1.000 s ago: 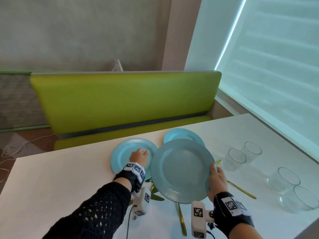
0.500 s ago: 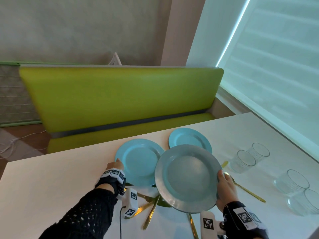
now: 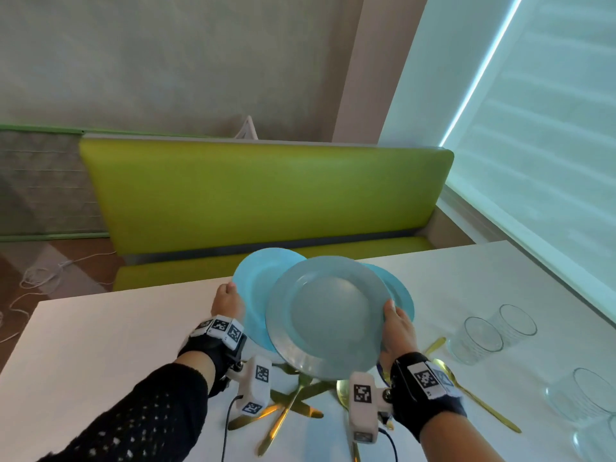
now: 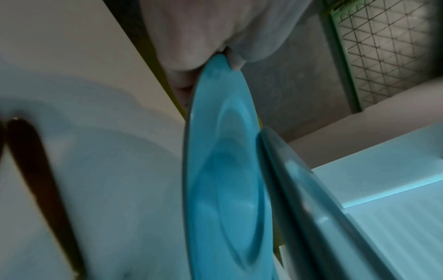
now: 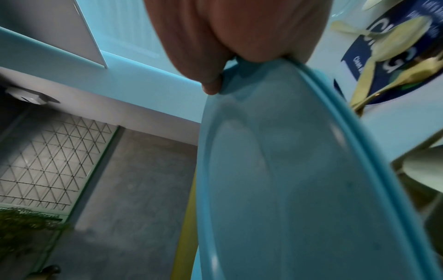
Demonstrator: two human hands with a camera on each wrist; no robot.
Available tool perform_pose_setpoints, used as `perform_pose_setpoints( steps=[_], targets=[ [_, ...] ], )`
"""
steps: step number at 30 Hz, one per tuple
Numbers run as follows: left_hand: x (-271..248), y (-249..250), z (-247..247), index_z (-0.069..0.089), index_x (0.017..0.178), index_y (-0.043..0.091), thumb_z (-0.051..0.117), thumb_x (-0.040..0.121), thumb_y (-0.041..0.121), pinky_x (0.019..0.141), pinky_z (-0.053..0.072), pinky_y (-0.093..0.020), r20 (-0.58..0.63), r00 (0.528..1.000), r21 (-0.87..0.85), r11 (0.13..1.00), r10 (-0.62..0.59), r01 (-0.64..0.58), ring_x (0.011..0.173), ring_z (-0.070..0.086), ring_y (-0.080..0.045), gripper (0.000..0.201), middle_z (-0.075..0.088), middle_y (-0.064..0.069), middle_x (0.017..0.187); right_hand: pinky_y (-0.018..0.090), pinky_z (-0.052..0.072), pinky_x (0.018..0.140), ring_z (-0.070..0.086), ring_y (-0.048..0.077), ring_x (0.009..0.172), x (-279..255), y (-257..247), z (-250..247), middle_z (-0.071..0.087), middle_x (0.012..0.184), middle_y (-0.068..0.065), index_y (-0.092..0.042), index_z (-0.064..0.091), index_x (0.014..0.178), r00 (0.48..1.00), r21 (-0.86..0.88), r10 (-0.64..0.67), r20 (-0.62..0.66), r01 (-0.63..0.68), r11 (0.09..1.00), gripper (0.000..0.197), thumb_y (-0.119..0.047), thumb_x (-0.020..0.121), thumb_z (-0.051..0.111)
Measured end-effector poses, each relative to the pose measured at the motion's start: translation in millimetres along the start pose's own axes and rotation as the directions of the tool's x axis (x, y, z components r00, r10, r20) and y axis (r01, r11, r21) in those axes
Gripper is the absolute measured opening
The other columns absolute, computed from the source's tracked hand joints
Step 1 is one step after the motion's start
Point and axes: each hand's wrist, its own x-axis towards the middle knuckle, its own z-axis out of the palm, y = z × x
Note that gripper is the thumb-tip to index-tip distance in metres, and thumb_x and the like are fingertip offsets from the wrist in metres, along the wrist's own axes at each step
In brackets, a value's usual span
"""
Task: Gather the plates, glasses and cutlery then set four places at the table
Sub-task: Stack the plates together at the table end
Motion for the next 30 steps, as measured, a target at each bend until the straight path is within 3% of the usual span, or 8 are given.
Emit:
perform_pose_setpoints(
  steps=[7, 12, 16, 20, 24, 27, 30],
  targets=[
    [-15.1, 15.2, 27.6, 0.045, 0.134, 0.0, 0.023, 0.102, 0.022, 0.108, 0.032, -0.036, 0.054, 0.998, -0.083, 0.996, -0.02, 0.024, 0.132, 0.041, -0.033, 0.045, 0.042, -0.018, 0.145, 0.054, 0.047, 0.096, 0.058, 0.032, 0.095, 30.5, -18.3, 4.0, 0.06, 0.095, 0.01, -0.018, 0.057, 0.088, 0.999, -0.053, -0.051, 0.012, 0.052, 0.997, 0.03, -0.037, 0.099, 0.036],
    [-21.0, 22.5, 51.6, 0.046, 0.133, 0.001, 0.024, 0.101, 0.022, 0.109, 0.034, -0.041, 0.053, 0.997, -0.203, 0.977, -0.063, 0.072, 0.128, 0.044, -0.033, 0.044, 0.046, -0.018, 0.141, 0.05, 0.047, 0.096, 0.059, 0.034, 0.099, 57.4, -18.5, -2.3, 0.062, 0.104, 0.013, -0.009, 0.061, 0.107, 0.994, -0.186, -0.091, -0.064, 0.077, 0.979, 0.04, -0.041, 0.094, 0.04],
    [-27.6, 28.8, 72.2, 0.043, 0.135, 0.0, 0.026, 0.102, 0.022, 0.112, 0.033, -0.04, 0.072, 0.994, -0.241, 0.966, -0.078, 0.093, 0.131, 0.043, -0.033, 0.044, 0.043, -0.018, 0.144, 0.044, 0.05, 0.092, 0.06, 0.029, 0.091, 78.5, -14.0, -3.1, 0.065, 0.096, 0.009, -0.01, 0.065, 0.101, 0.995, -0.18, -0.092, -0.033, 0.085, 0.98, 0.035, -0.035, 0.096, 0.041],
    [-30.8, 31.4, 87.6, 0.049, 0.133, 0.005, 0.024, 0.099, 0.047, 0.106, 0.04, -0.046, 0.096, 0.987, -0.348, 0.925, -0.13, 0.155, 0.123, 0.052, -0.036, 0.059, 0.054, -0.016, 0.134, 0.046, 0.049, 0.095, 0.061, 0.031, 0.1, 88.5, -4.8, -1.5, 0.068, 0.106, 0.008, -0.017, 0.068, 0.104, 0.995, -0.224, -0.097, -0.007, 0.093, 0.97, 0.033, -0.035, 0.093, 0.042],
    [-33.8, 30.3, 95.3, 0.045, 0.135, 0.005, 0.025, 0.1, 0.043, 0.099, 0.038, -0.031, 0.023, 0.996, -0.239, 0.966, -0.091, 0.094, 0.124, 0.049, -0.032, 0.055, 0.048, -0.014, 0.139, 0.043, 0.051, 0.091, 0.061, 0.028, 0.092, 107.7, -6.9, -7.5, 0.066, 0.095, 0.006, -0.017, 0.068, 0.096, 0.995, -0.288, -0.071, 0.065, 0.087, 0.954, 0.036, -0.038, 0.095, 0.039],
    [-33.9, 28.1, 93.2, 0.041, 0.138, 0.003, 0.023, 0.102, 0.037, 0.096, 0.036, -0.031, -0.025, 0.996, -0.187, 0.979, -0.089, 0.083, 0.128, 0.046, -0.03, 0.053, 0.045, -0.015, 0.143, 0.042, 0.049, 0.092, 0.06, 0.033, 0.101, 139.6, -11.1, -25.8, 0.062, 0.103, 0.011, -0.007, 0.063, 0.109, 1.0, -0.468, -0.022, 0.012, 0.025, 0.883, 0.046, -0.041, 0.097, 0.035],
    [-30.0, 25.5, 85.7, 0.041, 0.139, 0.004, 0.02, 0.103, 0.036, 0.101, 0.034, -0.032, -0.07, 0.993, -0.145, 0.986, -0.09, 0.079, 0.13, 0.043, -0.03, 0.053, 0.042, -0.014, 0.145, 0.035, 0.046, 0.09, 0.057, 0.035, 0.113, 172.3, -6.6, -50.7, 0.06, 0.123, 0.021, 0.0, 0.055, 0.124, 0.996, -0.674, 0.004, -0.092, -0.065, 0.736, 0.048, -0.034, 0.092, 0.048]
  ],
)
